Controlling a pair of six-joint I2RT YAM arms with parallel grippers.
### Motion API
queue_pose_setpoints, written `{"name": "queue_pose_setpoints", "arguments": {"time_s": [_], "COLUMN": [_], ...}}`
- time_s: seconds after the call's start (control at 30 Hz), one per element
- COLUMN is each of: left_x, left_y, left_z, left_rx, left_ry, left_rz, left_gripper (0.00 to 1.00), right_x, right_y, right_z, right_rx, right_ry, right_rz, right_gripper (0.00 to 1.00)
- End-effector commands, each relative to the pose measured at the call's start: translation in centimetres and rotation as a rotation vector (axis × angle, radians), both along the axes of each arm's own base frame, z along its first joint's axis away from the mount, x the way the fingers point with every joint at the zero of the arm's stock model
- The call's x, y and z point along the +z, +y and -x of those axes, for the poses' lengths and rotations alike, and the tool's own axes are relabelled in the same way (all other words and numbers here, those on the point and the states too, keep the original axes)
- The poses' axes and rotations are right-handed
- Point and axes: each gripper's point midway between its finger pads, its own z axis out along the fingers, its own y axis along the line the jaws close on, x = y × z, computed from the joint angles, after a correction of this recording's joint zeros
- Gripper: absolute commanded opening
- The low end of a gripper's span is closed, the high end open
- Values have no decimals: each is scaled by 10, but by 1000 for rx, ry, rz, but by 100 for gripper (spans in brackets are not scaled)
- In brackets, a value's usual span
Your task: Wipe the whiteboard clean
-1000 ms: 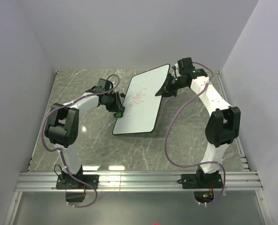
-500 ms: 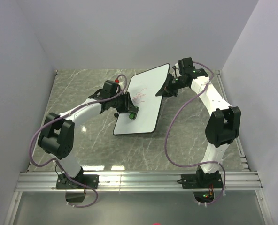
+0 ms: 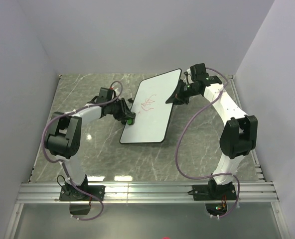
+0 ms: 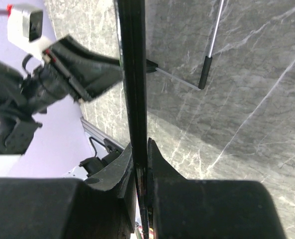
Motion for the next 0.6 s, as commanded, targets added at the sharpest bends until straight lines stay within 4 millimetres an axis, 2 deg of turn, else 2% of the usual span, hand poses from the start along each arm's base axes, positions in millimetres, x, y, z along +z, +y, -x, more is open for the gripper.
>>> {"name": "queue_pose_setpoints", "arguments": {"time_s": [0.0, 0.13, 0.17, 0.23, 0.33, 0.37, 0.47, 0.57], "left_x": [-17, 1, 11, 19, 41, 50, 66, 66], "left_y": [-8, -17, -24, -32, -55, -69, -93, -101], "left_z": [8, -2, -7, -6, -8, -7, -3, -3], "left_rx": [-67, -94, -106, -131, -178, -202, -245, -254], "left_ry": [59, 28, 4, -3, -37, -50, -65, -58], "left_rz": [-40, -24, -19, -22, 3, 12, 53, 64], "left_gripper": [0, 0, 0, 0, 0, 0, 0, 0], "right_x": [-18, -24, -25, -26, -29, -30, -31, -31], "right_y": [-32, -33, -33, -32, -30, -30, -29, -29], "right_z": [3, 7, 7, 8, 8, 7, 7, 5], "right_rx": [-36, -35, -36, -34, -31, -31, -28, -28], "right_ry": [-46, -33, -30, -26, -21, -18, -14, -15], "right_rz": [190, 191, 190, 184, 177, 177, 174, 176], "right_gripper": [0, 0, 0, 0, 0, 0, 0, 0]}}
